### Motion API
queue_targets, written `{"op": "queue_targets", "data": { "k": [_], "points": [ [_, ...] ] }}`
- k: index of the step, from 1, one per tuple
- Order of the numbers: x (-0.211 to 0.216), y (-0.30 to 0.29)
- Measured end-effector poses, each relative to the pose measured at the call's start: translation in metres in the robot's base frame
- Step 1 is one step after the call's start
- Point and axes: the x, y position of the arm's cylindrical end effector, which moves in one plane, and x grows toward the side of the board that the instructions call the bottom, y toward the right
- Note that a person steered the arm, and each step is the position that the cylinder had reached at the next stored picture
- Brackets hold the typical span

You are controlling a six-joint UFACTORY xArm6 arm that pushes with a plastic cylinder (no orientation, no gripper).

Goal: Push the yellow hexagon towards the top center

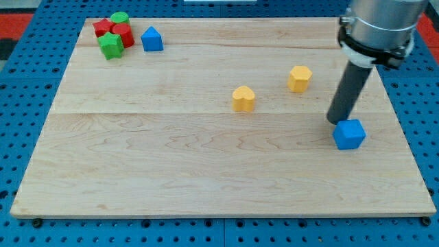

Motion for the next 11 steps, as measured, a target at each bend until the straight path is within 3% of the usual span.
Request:
{"op": "queue_targets", "data": {
  "k": [1, 2, 3, 4, 5, 8, 11],
  "points": [
    [0.045, 0.000],
    [0.058, 0.006],
    [0.038, 0.020],
    [-0.002, 0.046],
    [-0.047, 0.026],
    [-0.137, -0.124],
    [-0.269, -0.202]
  ]
}}
